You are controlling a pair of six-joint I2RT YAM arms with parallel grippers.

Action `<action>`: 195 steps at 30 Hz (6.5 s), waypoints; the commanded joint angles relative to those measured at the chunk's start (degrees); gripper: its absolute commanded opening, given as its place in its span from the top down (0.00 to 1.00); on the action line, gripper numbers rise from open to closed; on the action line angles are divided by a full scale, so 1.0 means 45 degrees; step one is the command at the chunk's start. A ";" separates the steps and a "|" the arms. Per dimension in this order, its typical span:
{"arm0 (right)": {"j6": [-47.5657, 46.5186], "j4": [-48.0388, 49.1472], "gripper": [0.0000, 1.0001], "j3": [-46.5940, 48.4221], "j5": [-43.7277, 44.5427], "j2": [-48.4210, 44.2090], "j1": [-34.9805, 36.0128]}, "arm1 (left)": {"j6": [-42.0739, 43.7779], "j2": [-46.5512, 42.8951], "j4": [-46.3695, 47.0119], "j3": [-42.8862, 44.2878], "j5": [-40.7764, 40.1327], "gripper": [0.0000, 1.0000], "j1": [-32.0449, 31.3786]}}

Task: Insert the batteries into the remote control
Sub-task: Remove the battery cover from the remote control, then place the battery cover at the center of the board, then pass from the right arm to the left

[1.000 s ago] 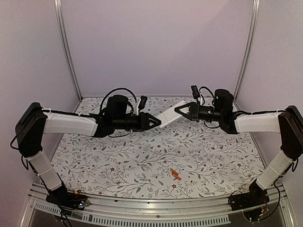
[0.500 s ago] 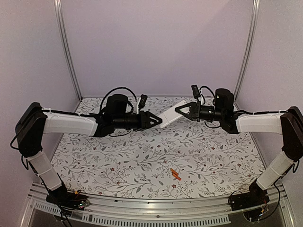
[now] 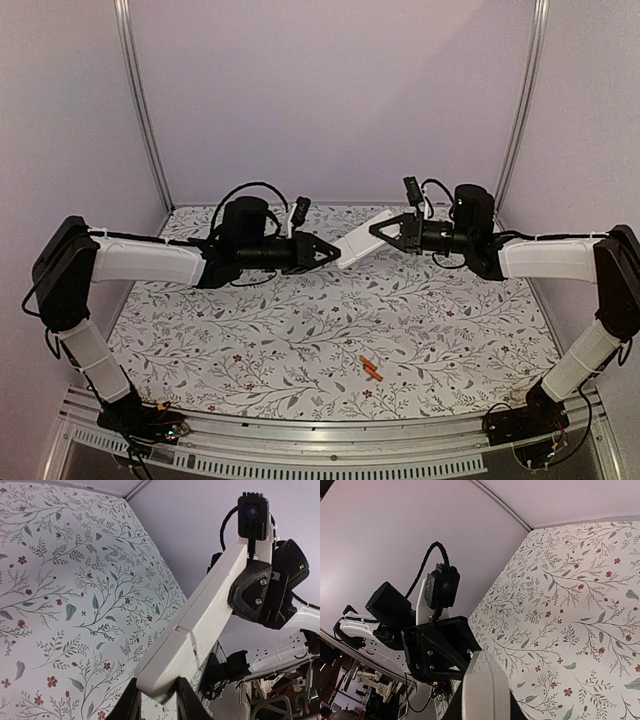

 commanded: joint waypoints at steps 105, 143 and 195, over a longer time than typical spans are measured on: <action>-0.1252 -0.2775 1.00 -0.0792 -0.0158 -0.1151 -0.1403 | -0.0740 -0.1559 -0.7301 -0.0259 -0.3137 1.00 0.0498; -0.3544 -0.5862 1.00 -0.1953 -0.1311 -0.2482 -0.1467 | 0.4653 -0.1251 -0.4994 -0.0330 -0.2061 0.29 -0.0288; -0.4211 -0.6971 1.00 -0.2704 -0.2142 -0.2130 -0.2284 | 1.5947 0.3562 -0.7297 0.5161 -0.2981 0.57 -0.3023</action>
